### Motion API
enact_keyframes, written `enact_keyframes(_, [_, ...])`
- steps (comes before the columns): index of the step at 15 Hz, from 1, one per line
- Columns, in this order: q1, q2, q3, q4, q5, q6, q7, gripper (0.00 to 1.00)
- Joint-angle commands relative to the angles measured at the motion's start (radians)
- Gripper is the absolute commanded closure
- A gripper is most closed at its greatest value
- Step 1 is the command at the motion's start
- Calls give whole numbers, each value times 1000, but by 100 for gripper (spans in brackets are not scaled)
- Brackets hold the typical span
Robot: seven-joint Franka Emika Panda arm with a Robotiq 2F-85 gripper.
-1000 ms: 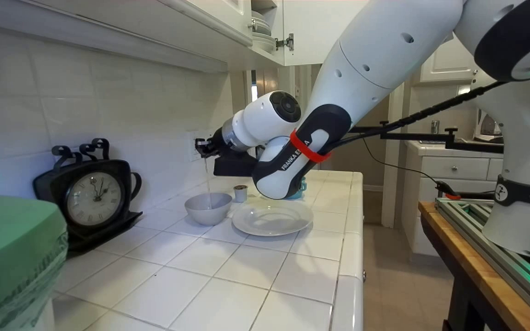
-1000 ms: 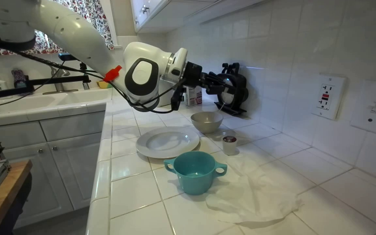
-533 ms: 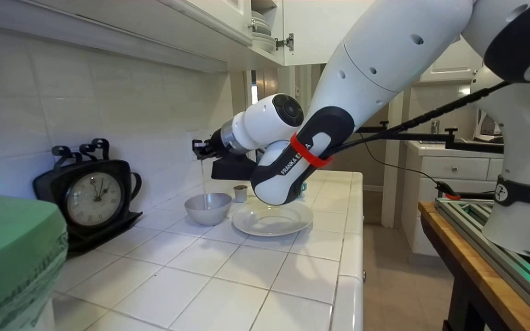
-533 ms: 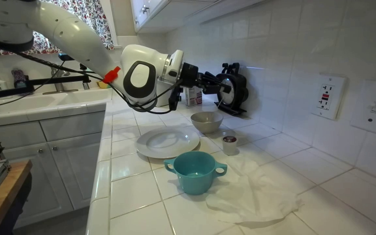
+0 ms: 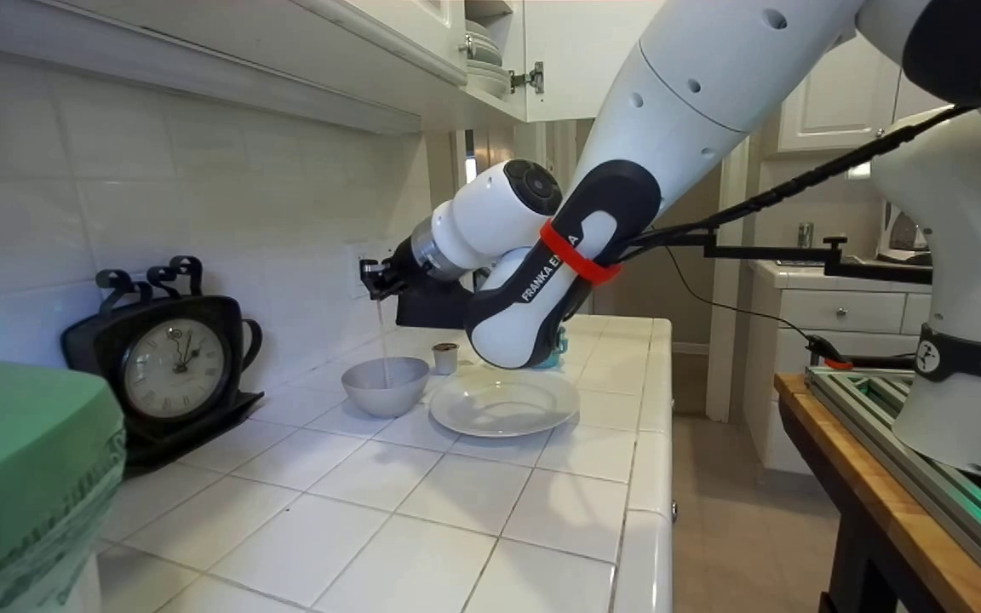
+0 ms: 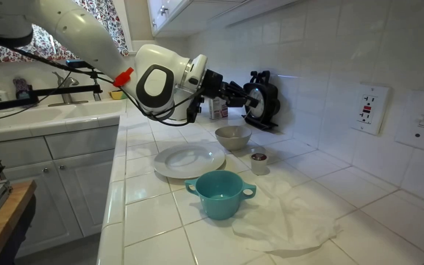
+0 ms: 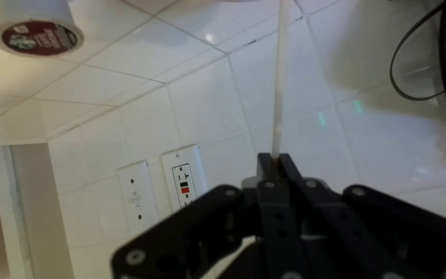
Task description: Use the stirrer on the plate to stir the contents in the bowl then place it back on the plate
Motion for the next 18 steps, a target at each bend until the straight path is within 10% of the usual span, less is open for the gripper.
enact_keyframes(1, [-7,-71,9,-50,-38,22,-20,99])
enact_keyframes(18, [-4,78,-61,0,22,27,36,99])
